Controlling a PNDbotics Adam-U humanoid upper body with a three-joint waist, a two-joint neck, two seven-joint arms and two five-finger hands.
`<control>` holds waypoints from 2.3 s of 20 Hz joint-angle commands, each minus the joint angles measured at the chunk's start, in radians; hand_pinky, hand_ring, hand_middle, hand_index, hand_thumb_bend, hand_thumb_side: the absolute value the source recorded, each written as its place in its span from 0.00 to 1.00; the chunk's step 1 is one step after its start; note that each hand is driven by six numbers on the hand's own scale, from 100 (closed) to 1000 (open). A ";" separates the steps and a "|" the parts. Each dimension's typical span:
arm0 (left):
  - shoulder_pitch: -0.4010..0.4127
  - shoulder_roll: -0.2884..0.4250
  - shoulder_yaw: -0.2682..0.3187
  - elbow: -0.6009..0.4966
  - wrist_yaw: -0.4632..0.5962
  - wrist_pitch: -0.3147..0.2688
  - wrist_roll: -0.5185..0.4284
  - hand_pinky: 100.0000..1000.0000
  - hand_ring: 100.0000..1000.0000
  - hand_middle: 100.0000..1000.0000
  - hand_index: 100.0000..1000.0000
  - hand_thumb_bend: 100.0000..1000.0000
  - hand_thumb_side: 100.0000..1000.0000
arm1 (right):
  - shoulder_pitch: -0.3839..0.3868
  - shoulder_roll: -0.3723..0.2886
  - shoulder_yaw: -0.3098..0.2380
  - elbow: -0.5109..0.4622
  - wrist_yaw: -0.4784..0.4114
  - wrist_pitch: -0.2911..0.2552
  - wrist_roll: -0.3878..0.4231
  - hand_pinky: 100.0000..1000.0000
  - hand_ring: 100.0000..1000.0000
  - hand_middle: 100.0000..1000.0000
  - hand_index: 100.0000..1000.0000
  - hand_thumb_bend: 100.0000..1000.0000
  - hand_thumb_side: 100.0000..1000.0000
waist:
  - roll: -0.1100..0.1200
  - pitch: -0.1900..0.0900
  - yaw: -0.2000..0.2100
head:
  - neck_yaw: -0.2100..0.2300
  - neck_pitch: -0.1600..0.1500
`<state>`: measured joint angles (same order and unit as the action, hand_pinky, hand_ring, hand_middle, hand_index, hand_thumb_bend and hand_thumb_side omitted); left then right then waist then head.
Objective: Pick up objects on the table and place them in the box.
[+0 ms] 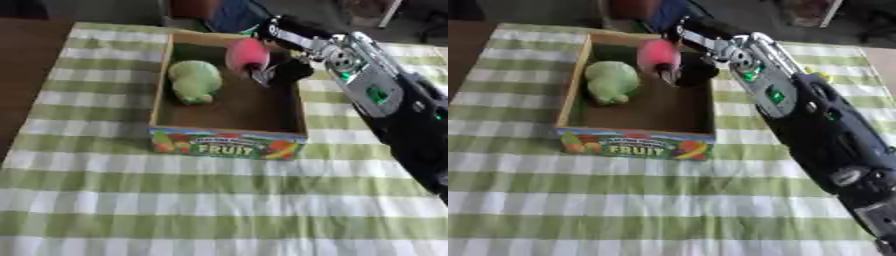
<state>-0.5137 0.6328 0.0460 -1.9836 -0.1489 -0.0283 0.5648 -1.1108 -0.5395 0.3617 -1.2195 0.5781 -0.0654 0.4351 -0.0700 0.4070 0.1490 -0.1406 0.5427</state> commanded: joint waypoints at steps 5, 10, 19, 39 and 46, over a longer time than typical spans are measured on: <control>-0.022 0.016 0.002 -0.016 0.004 -0.003 -0.008 0.49 0.76 0.77 0.94 0.00 0.91 | -0.042 0.027 -0.004 0.091 0.064 -0.064 0.083 0.84 0.82 0.63 0.71 0.00 0.25 | 0.001 -0.018 0.006 | -0.012 -0.007; -0.022 0.016 0.002 -0.016 0.005 -0.002 -0.008 0.49 0.76 0.77 0.94 0.00 0.91 | -0.055 0.044 -0.031 0.141 0.117 -0.105 0.128 0.84 0.82 0.65 0.73 0.00 0.23 | -0.001 -0.017 0.005 | -0.028 0.009; -0.010 0.017 0.005 -0.016 0.004 0.003 -0.002 0.49 0.76 0.77 0.94 0.00 0.91 | -0.063 0.041 -0.064 0.143 0.205 -0.148 0.147 0.89 0.91 0.83 0.98 0.15 0.72 | 0.006 -0.017 0.000 | -0.028 0.051; 0.039 0.013 0.024 -0.016 -0.003 0.017 0.013 0.49 0.76 0.77 0.94 0.00 0.90 | 0.066 -0.132 -0.269 -0.258 0.015 -0.008 -0.065 0.89 0.86 0.79 0.93 0.00 0.87 | 0.091 -0.032 -0.040 | 0.063 0.041; 0.066 0.003 0.040 -0.016 -0.009 0.022 0.030 0.49 0.77 0.77 0.94 0.00 0.90 | 0.222 -0.231 -0.398 -0.433 -0.091 0.096 -0.190 0.86 0.84 0.76 0.87 0.00 0.72 | 0.119 -0.038 -0.052 | 0.068 0.043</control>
<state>-0.4431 0.6204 0.0671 -1.9836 -0.1520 -0.0069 0.5881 -0.8759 -0.7243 -0.0025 -1.6050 0.5107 0.0154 0.2669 0.0511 0.3961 0.0968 -0.0777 0.5880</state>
